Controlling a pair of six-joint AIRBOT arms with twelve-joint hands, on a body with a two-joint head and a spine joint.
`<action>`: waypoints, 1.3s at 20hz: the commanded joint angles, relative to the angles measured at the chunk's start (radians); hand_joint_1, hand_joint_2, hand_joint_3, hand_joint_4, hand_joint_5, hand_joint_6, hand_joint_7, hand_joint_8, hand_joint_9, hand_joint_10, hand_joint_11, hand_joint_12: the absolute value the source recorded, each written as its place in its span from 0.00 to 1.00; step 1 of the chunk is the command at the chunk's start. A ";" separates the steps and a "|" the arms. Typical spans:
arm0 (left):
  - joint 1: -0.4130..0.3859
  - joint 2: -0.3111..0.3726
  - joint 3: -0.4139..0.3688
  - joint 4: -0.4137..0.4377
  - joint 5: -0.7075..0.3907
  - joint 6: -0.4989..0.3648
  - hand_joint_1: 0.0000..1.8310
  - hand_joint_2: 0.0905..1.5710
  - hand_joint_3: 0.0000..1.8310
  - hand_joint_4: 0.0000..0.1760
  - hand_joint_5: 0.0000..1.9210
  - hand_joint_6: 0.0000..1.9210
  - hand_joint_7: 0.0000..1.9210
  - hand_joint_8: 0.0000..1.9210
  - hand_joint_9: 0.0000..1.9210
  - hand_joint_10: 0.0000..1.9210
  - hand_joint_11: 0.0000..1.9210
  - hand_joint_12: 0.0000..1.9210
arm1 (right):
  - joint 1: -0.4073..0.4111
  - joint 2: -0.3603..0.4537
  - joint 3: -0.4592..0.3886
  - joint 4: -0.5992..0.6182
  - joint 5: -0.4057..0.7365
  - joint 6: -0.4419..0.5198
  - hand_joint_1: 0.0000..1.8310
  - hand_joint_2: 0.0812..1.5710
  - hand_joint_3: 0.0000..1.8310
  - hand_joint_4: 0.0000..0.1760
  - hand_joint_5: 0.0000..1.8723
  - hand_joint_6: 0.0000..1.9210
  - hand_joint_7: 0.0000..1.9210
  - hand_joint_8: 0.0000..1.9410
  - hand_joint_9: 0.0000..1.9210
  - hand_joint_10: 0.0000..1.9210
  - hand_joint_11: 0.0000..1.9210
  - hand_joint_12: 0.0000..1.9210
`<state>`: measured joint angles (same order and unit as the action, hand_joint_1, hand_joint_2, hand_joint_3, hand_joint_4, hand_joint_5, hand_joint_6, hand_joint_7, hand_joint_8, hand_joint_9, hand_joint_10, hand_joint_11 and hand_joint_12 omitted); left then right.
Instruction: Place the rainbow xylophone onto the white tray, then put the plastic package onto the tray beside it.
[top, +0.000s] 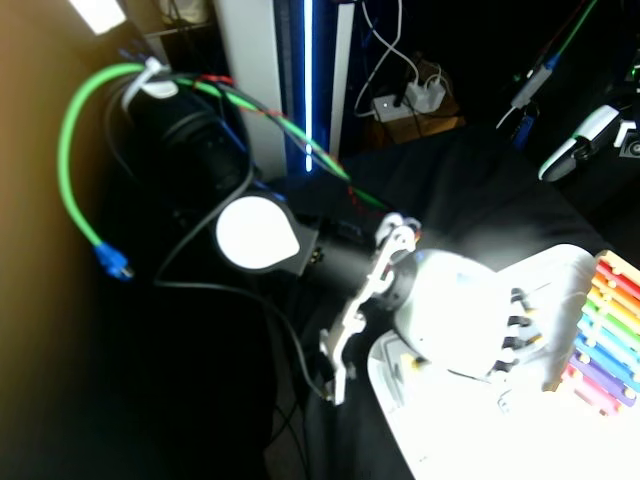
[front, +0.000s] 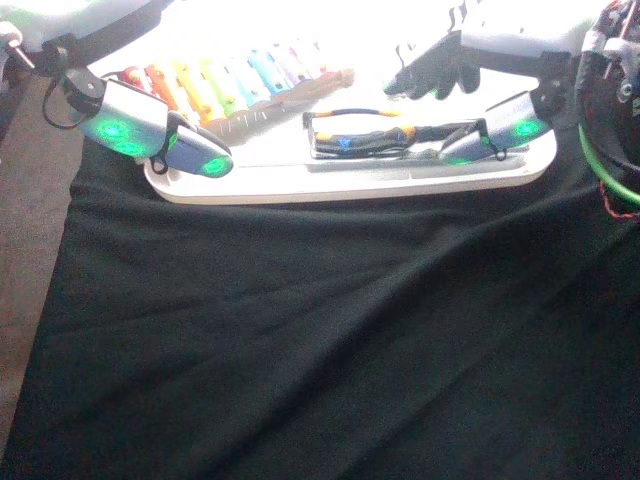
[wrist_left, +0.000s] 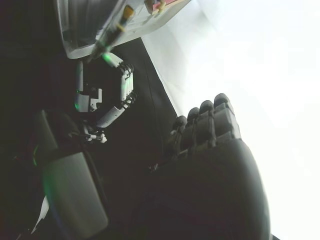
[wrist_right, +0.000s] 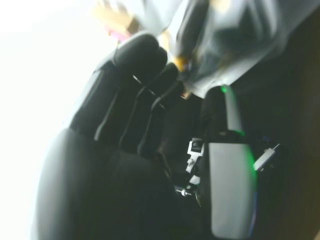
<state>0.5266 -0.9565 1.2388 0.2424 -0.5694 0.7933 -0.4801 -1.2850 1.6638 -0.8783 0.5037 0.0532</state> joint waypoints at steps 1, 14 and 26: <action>-0.010 0.003 -0.003 -0.021 -0.110 0.000 0.44 0.45 0.00 0.00 0.00 0.00 0.01 0.00 0.00 0.00 0.00 0.00 | 0.010 0.002 -0.001 0.041 0.070 0.006 0.46 0.46 0.00 0.78 0.09 0.00 0.16 0.00 0.17 0.01 0.02 0.48; -0.009 0.002 -0.003 -0.023 -0.109 0.000 0.43 0.47 0.01 0.00 0.00 0.00 0.01 0.00 0.00 0.00 0.00 0.00 | 0.010 0.021 -0.022 0.045 0.070 0.006 0.42 0.41 0.00 1.00 0.00 0.00 0.07 0.00 0.08 0.00 0.00 0.34; 0.050 0.018 -0.010 -0.145 -0.217 0.016 0.46 0.45 0.00 0.06 0.00 0.00 0.00 0.00 0.00 0.00 0.00 0.00 | 0.010 0.128 -0.087 0.175 0.185 0.006 0.32 0.45 0.00 1.00 0.00 0.00 0.04 0.00 0.04 0.01 0.00 0.17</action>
<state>0.5907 -0.9447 1.2251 0.1127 -0.6483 0.8104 -0.4801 -1.1549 1.5742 -0.7563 0.5919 0.0528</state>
